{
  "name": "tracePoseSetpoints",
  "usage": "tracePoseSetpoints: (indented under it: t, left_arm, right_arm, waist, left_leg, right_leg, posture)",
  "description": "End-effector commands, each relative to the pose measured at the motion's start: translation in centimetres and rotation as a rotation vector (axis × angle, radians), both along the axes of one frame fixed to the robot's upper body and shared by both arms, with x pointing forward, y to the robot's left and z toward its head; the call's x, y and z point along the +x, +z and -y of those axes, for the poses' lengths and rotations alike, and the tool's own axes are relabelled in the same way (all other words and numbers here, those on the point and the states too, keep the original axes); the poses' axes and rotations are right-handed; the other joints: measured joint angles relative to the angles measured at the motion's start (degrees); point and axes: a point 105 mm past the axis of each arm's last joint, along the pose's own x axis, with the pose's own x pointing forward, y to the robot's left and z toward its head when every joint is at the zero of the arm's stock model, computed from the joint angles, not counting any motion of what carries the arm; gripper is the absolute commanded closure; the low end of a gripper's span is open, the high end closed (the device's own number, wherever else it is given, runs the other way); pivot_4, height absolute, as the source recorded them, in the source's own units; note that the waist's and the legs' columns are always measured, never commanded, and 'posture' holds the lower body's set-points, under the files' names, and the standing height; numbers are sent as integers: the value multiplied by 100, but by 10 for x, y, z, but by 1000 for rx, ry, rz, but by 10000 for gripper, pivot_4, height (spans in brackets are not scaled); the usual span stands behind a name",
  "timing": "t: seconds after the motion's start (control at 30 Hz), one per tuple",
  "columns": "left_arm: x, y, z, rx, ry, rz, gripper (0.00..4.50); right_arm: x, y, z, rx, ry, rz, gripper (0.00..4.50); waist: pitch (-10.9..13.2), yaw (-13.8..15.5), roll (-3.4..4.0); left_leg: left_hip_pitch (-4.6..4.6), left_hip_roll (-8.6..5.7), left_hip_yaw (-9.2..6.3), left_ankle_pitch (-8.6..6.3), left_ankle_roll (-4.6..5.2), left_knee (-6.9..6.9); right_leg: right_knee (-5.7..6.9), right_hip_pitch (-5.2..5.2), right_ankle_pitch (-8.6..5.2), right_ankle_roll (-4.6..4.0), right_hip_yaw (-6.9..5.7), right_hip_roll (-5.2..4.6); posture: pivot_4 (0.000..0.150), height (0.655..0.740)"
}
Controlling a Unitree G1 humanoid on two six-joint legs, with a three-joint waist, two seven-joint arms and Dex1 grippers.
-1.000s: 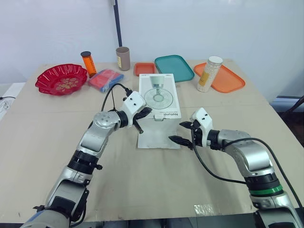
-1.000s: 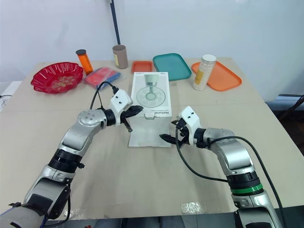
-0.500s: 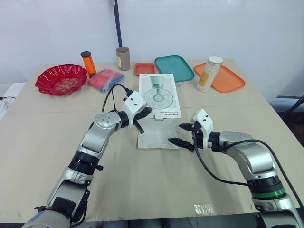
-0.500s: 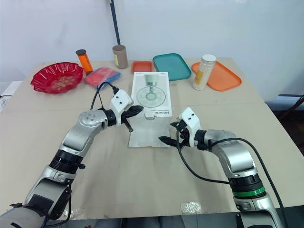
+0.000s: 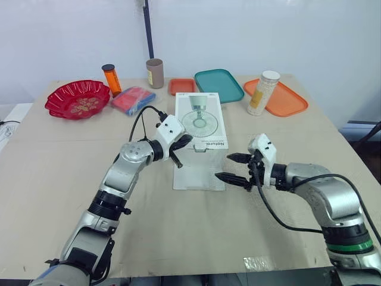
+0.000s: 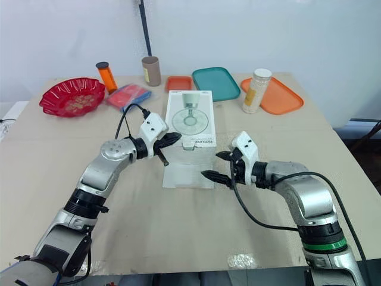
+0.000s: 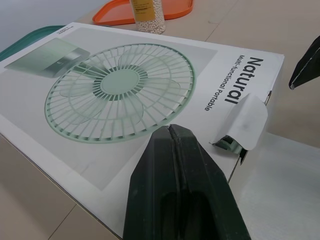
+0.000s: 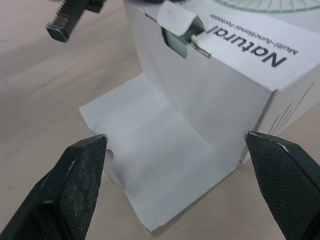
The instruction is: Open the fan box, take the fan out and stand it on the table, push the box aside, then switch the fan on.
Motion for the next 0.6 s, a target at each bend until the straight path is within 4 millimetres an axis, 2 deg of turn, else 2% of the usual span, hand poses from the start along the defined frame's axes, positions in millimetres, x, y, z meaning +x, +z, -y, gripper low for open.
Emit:
tracePoseSetpoints:
  t: [0.03,0.23,0.6]
  left_arm:
    - [-2,-9,0,24,-6,-28,44461]
    - [-2,-10,-2,32,-6,-29,44461]
    - [-3,-8,-3,32,-3,-25,44461]
  right_arm:
    - [-2,10,-3,9,16,51,0]
    - [20,4,14,-51,-124,121,0]
    - [25,2,-11,-6,-48,124,0]
  waist:
    - [0,0,0]
    - [0,0,0]
    - [0,-1,0]
  left_leg:
    - [0,0,0,0,0,0]
    - [0,0,1,0,-1,0]
    - [0,0,1,1,-3,0]
  right_leg:
    - [0,0,0,0,0,0]
    - [0,0,0,0,0,0]
    - [0,-1,0,0,0,0]
  posture:
    - [1500,7400]
    - [1500,7400]
    - [1500,7400]
